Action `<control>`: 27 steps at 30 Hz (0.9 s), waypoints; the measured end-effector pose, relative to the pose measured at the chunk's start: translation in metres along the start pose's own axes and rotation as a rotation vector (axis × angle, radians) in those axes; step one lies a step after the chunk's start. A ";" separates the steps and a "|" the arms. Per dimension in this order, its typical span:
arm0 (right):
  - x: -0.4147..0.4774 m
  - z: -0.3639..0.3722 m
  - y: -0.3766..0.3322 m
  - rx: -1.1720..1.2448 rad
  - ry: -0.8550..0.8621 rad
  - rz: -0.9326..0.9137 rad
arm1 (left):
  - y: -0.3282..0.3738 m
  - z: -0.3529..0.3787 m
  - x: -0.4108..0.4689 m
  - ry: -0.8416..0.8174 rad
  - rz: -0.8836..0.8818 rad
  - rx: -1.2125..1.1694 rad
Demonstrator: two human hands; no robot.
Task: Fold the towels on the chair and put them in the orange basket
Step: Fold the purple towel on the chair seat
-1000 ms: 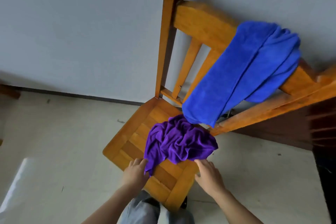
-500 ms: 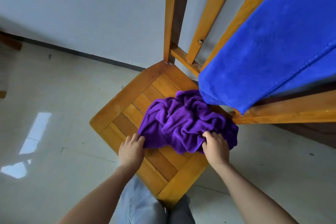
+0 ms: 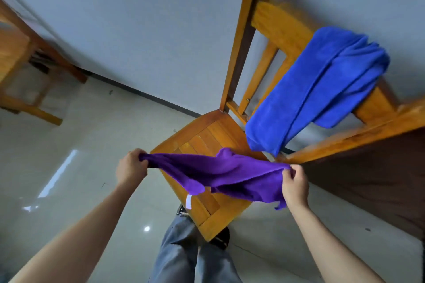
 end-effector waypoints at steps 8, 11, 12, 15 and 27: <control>-0.007 -0.025 -0.072 0.102 0.041 -0.139 | 0.054 -0.072 0.013 0.013 0.129 -0.309; -0.005 -0.014 -0.065 -0.050 0.043 -0.087 | 0.068 -0.070 0.014 -0.079 0.186 -0.331; -0.005 -0.006 -0.060 -0.159 0.028 -0.051 | 0.072 -0.068 0.012 -0.104 0.205 -0.342; -0.017 0.043 -0.053 -0.489 -0.152 -0.041 | 0.083 -0.060 0.004 -0.166 0.253 -0.341; -0.103 0.190 -0.182 -0.179 -0.342 -0.258 | 0.138 -0.083 -0.017 -0.212 0.488 -0.271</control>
Point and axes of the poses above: each hand's wrist, its own x-axis towards the middle knuckle, its own z-axis out of the palm, y = z × x, the point moved 8 cm from there along x, towards the middle knuckle, and after that the axes turned 8 degrees about -y, right-handed, at the moved point
